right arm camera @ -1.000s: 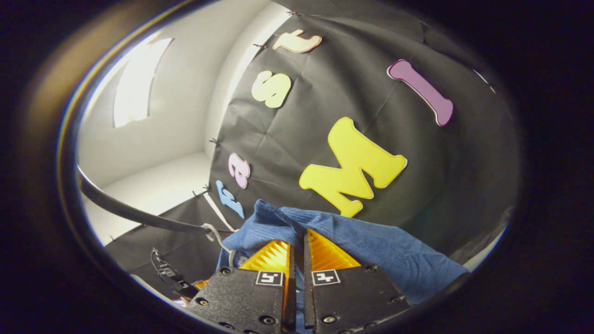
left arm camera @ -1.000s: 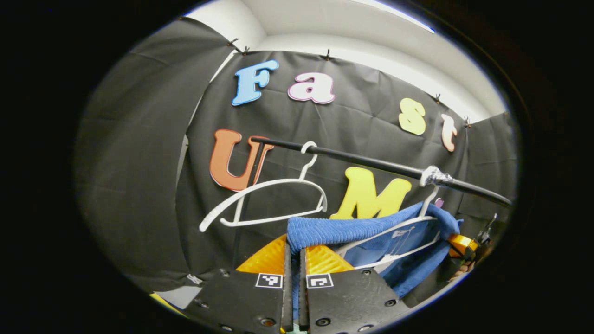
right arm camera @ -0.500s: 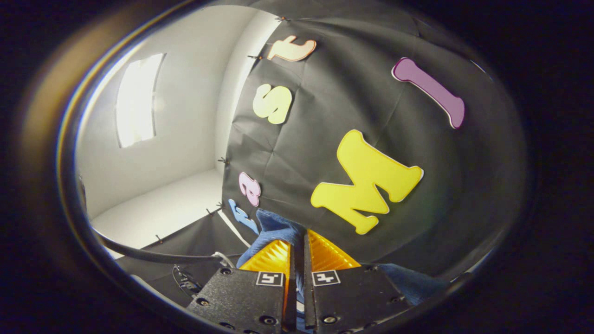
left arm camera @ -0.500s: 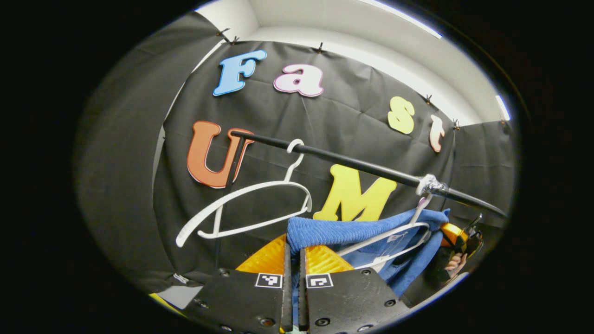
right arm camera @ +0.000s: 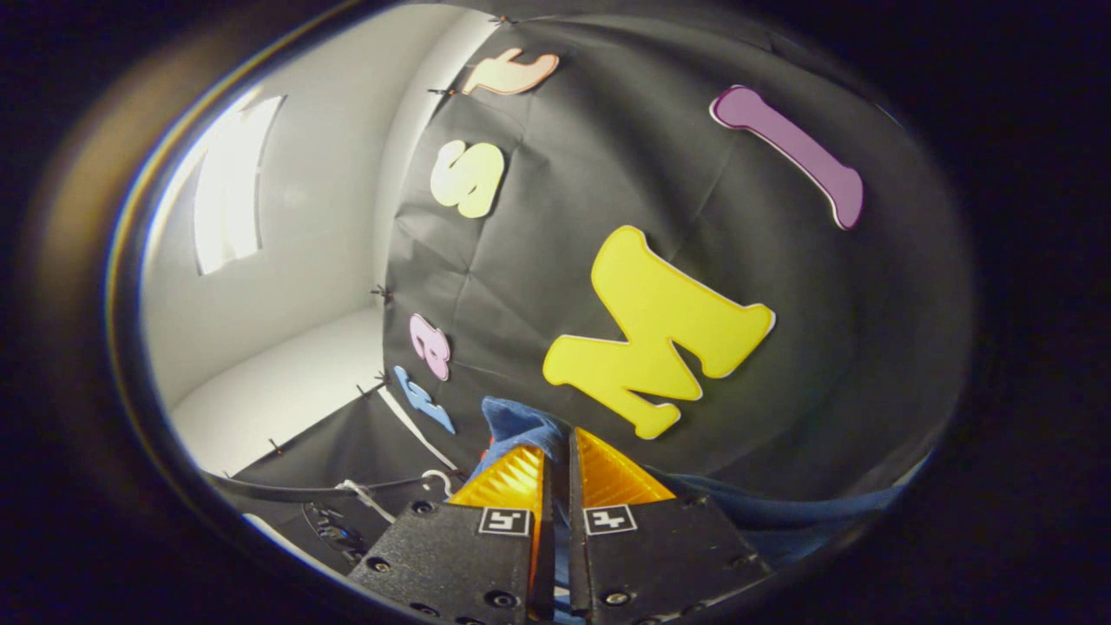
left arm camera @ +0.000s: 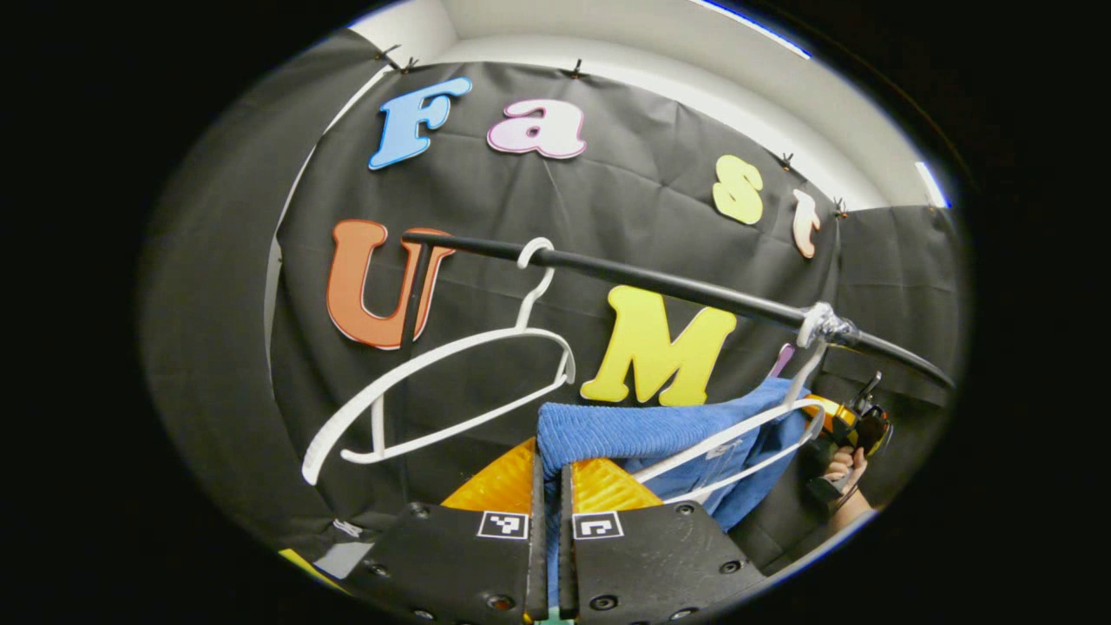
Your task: Grasp the clothes on the hanger with both hands and then place them into the laundry hamper below.
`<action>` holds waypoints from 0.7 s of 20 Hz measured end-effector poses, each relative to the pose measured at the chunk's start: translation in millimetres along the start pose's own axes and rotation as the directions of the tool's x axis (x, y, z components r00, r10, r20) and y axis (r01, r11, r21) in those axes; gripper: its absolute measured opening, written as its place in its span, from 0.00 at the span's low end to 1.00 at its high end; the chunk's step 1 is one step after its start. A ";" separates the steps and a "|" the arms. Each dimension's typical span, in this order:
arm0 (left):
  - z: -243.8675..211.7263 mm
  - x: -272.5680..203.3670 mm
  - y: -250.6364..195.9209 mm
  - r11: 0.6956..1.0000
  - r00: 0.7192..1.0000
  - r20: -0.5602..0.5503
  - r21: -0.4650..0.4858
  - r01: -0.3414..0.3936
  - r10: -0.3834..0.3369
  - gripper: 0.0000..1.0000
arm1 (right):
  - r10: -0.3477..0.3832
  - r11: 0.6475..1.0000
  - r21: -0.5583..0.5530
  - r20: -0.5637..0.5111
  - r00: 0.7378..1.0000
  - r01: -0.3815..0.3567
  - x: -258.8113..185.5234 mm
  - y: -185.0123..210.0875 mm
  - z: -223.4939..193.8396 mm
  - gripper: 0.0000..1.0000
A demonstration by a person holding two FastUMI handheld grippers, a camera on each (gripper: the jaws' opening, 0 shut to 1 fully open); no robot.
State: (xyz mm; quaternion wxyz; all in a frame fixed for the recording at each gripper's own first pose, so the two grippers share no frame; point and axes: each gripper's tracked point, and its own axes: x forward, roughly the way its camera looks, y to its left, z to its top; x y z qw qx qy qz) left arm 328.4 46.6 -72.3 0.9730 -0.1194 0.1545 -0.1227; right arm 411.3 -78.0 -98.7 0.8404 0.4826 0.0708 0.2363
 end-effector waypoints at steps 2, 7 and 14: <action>-1.3 3.1 6.8 1.000 1.000 0.004 -0.009 0.006 -0.006 0.05 | -0.026 1.000 0.007 -0.030 0.999 0.026 2.5 -16.6 -13.1 0.09; -30.8 7.0 22.3 0.999 0.998 -0.055 -0.043 -0.004 0.002 0.05 | -0.081 0.995 0.042 -0.091 0.993 0.085 4.6 -46.8 -42.9 0.10; -71.0 -8.8 36.8 0.994 0.995 -0.096 -0.111 -0.019 0.008 0.05 | -0.145 0.984 0.080 -0.159 0.977 0.159 -8.2 -78.6 -87.2 0.09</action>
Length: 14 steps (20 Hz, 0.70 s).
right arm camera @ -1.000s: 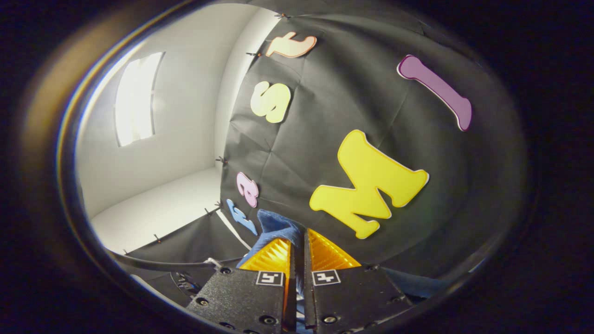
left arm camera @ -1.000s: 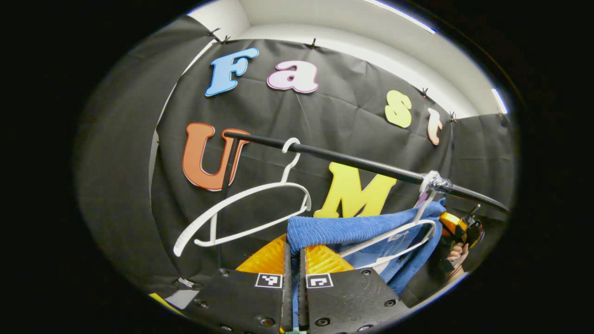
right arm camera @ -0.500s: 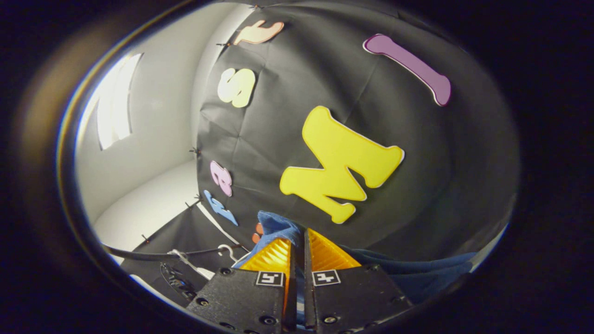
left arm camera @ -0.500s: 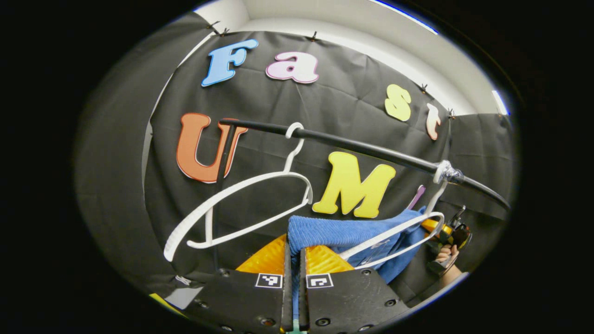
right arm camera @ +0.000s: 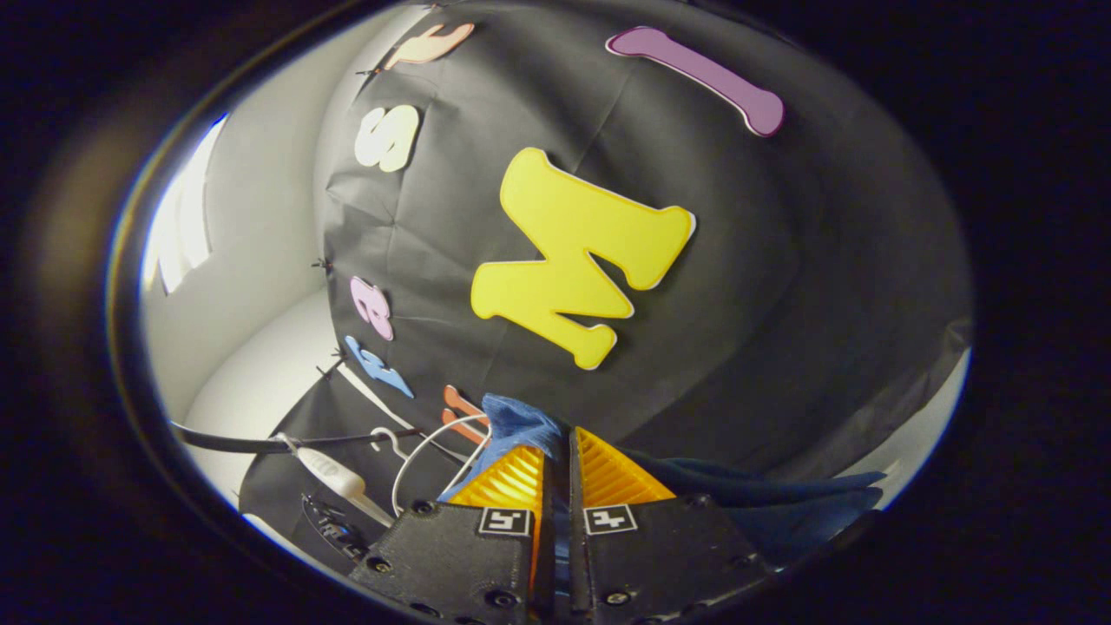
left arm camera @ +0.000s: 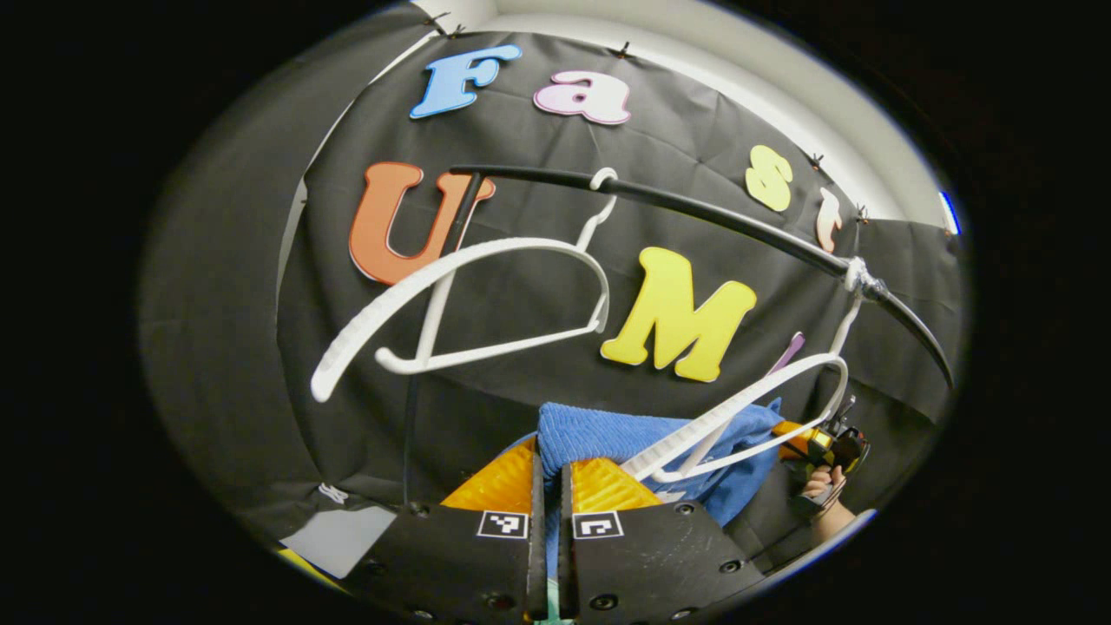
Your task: Grasp the clothes on the hanger with both hands and then place them into the laundry hamper below.
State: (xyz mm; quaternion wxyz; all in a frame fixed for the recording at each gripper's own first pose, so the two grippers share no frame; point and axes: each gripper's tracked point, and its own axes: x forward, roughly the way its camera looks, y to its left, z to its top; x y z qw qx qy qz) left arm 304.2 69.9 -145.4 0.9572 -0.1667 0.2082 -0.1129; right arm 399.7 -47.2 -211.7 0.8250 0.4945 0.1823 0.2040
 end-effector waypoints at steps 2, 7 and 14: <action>-12.1 -5.8 5.8 1.000 1.000 -0.012 -0.018 -0.002 0.002 0.05 | -0.012 1.000 0.010 -0.007 1.000 0.012 -0.7 -5.2 -8.4 0.10; -47.4 -24.3 16.1 0.999 0.998 -0.055 -0.028 -0.029 0.028 0.05 | -0.064 0.997 0.036 -0.033 0.997 0.065 -15.5 -24.0 -35.7 0.10; -71.4 -56.5 5.8 1.000 0.998 -0.051 -0.014 -0.025 0.024 0.05 | -0.139 0.987 0.070 -0.050 0.989 0.143 -49.1 -38.8 -84.5 0.10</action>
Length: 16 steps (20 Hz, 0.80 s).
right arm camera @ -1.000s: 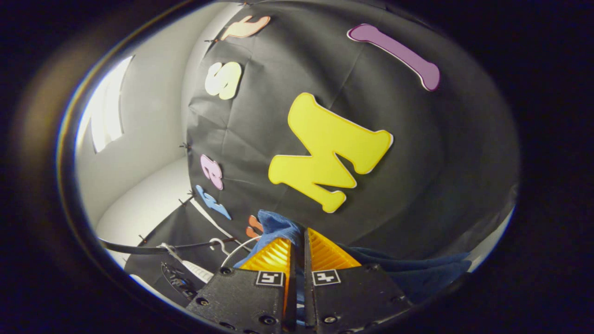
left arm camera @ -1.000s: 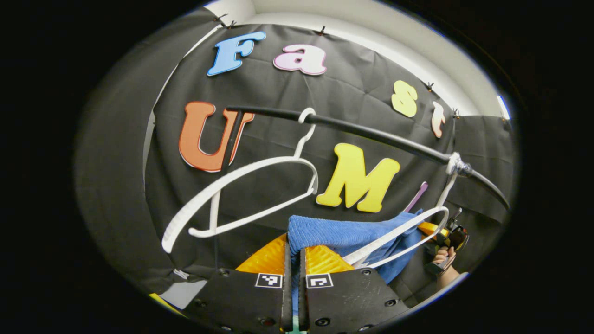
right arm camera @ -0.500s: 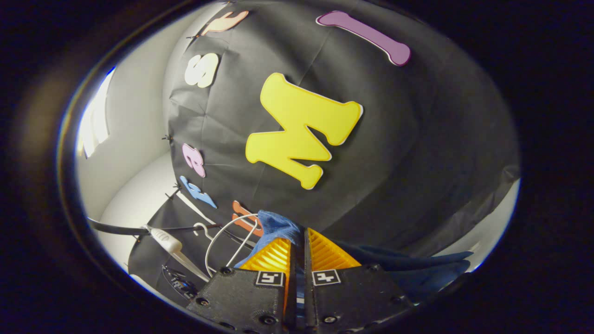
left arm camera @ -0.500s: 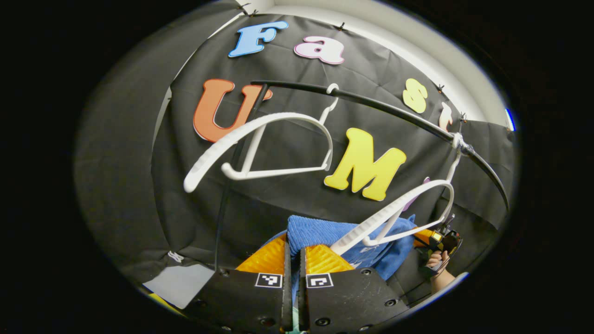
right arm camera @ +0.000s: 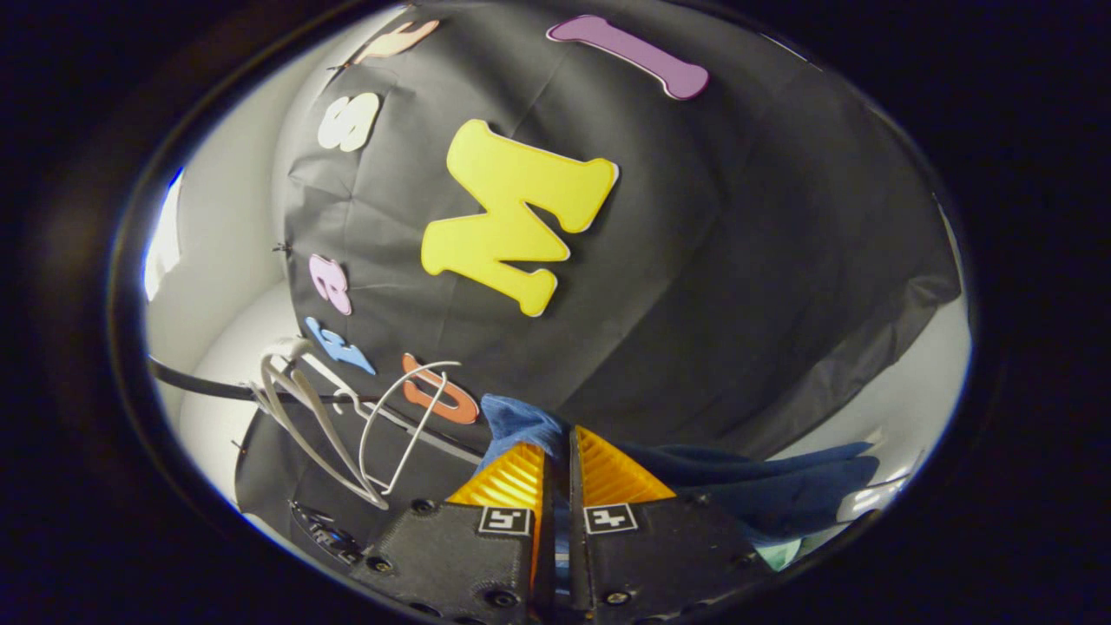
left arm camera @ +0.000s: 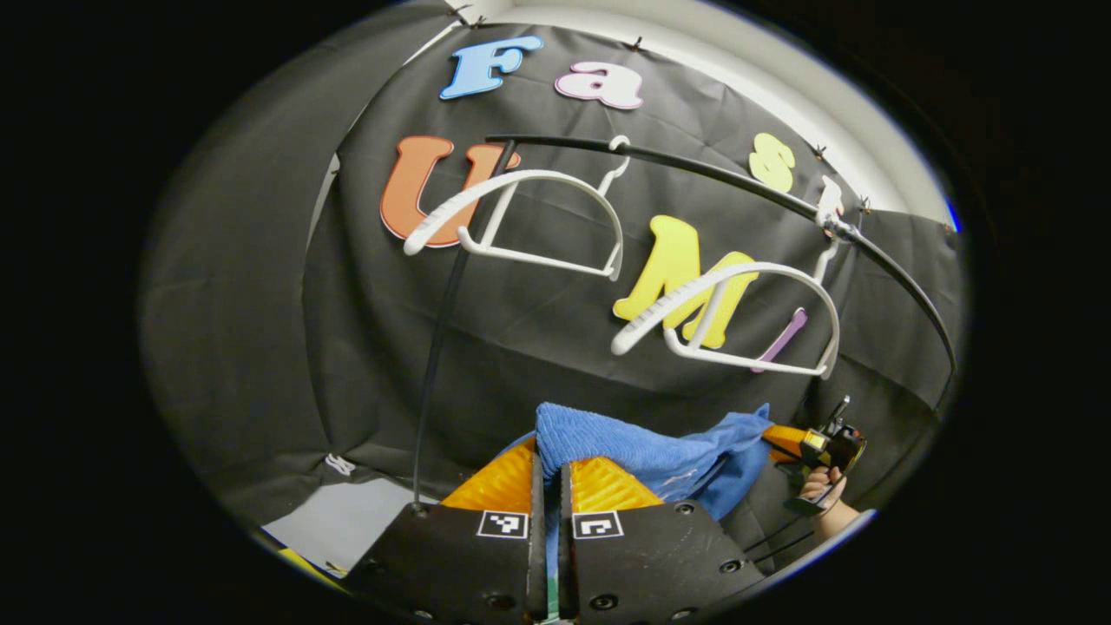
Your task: Grasp the clothes on the hanger with both hands and then place them into the laundry hamper below.
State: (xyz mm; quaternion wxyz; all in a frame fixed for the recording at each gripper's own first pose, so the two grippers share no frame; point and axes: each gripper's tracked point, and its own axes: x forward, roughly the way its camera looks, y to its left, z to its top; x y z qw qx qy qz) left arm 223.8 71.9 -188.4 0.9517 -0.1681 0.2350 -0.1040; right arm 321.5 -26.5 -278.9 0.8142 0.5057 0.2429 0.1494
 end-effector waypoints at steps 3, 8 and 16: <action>-7.7 -15.4 -15.8 0.999 1.000 0.008 0.019 0.027 -0.027 0.05 | -0.011 1.000 -0.010 0.002 1.000 0.011 -16.6 -0.2 -21.6 0.08; -26.6 -41.6 -42.8 0.996 0.998 -0.006 0.057 0.062 -0.062 0.05 | -0.072 0.997 -0.039 -0.056 0.996 0.070 -51.0 -1.3 -82.8 0.08; -35.2 -62.2 -104.9 0.972 0.982 -0.028 0.140 0.186 -0.184 0.05 | 0.024 0.993 -0.109 -0.177 0.984 -0.044 -54.4 73.1 -160.3 0.08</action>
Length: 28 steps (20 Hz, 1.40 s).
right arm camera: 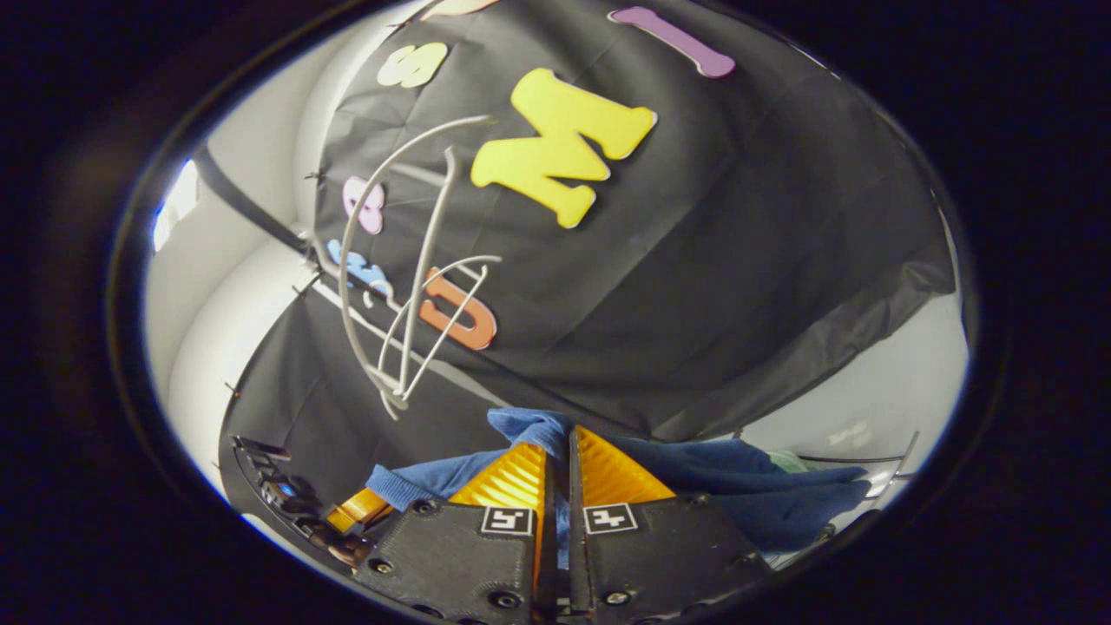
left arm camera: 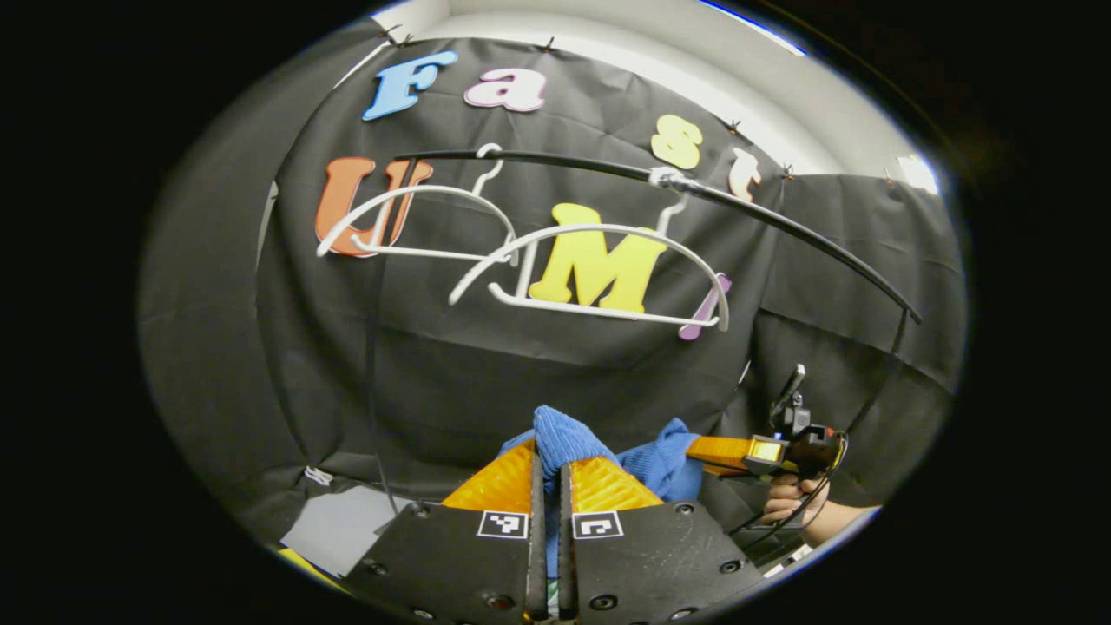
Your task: Grasp the clothes on the hanger with both hands and then place them into the laundry hamper below.
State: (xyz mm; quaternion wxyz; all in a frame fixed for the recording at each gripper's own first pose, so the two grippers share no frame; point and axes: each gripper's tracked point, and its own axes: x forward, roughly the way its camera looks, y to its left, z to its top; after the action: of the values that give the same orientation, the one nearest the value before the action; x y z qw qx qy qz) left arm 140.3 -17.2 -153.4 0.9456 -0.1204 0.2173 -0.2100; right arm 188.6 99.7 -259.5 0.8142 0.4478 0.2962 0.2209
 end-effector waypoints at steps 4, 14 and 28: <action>9.0 3.3 -23.6 0.998 0.998 0.013 0.008 0.058 -0.058 0.05 | 0.094 0.995 -0.015 -0.073 0.993 -0.095 19.4 45.9 -26.6 0.08; -26.0 16.2 -8.1 1.000 0.999 -0.034 -0.021 0.008 -0.008 0.05 | 0.094 0.995 0.044 -0.219 0.971 -0.087 64.5 30.9 -69.7 0.08; -193.8 63.7 90.4 0.959 0.908 -0.376 -0.134 -0.249 0.183 0.05 | -0.266 0.956 -0.012 -0.465 0.845 0.294 121.7 -137.9 -158.3 0.08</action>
State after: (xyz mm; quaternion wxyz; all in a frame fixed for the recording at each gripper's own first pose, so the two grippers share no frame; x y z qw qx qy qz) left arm 134.2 7.6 -375.1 0.8924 -0.1396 0.4169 -0.1018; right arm 182.4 201.3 -479.8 0.7301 0.3585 0.5495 0.1908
